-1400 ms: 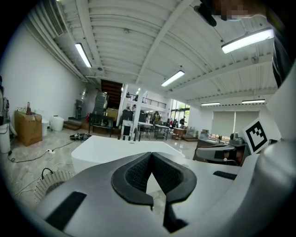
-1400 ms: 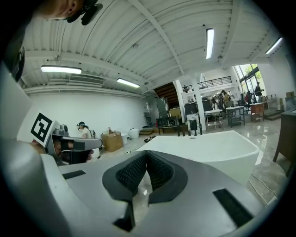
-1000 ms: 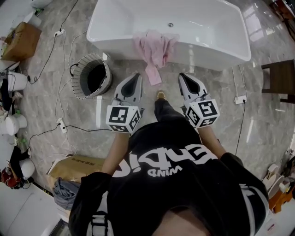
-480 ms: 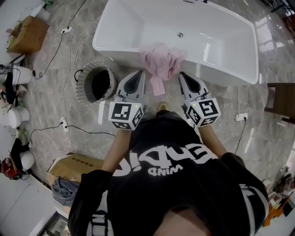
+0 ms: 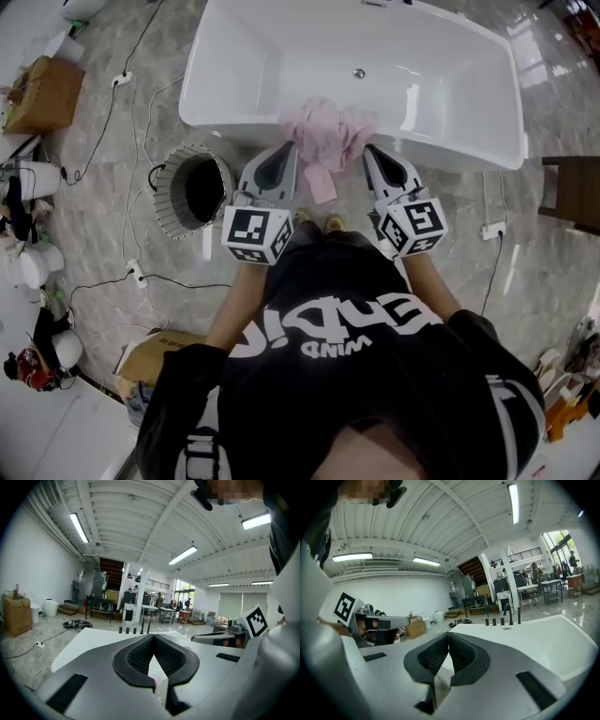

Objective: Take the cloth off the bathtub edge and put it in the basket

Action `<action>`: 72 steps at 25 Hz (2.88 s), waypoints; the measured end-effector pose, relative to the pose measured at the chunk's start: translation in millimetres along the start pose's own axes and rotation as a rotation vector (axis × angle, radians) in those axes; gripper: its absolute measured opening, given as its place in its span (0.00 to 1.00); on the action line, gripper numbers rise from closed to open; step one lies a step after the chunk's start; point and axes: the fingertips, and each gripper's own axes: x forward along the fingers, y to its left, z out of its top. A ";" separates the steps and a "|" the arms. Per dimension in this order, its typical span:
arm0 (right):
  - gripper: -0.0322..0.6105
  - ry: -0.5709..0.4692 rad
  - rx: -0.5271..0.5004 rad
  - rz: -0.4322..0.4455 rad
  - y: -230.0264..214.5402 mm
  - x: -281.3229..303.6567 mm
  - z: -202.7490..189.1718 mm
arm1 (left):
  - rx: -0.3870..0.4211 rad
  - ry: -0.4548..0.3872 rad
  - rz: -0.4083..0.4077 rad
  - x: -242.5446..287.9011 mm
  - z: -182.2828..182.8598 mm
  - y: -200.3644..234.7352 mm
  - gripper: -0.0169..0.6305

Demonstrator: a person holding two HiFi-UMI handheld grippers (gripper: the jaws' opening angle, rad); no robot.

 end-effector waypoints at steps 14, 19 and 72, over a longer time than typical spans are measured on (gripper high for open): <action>0.07 0.117 -0.003 0.024 -37.0 62.8 -53.5 | -0.077 0.077 -0.081 84.5 -61.3 37.9 0.04; 0.07 0.111 0.032 -0.010 -58.0 90.5 -88.4 | -0.103 0.085 -0.060 119.2 -102.0 51.0 0.04; 0.48 0.904 -0.690 0.439 -104.0 291.4 -375.4 | -0.263 0.259 -0.030 101.8 -203.8 84.8 0.04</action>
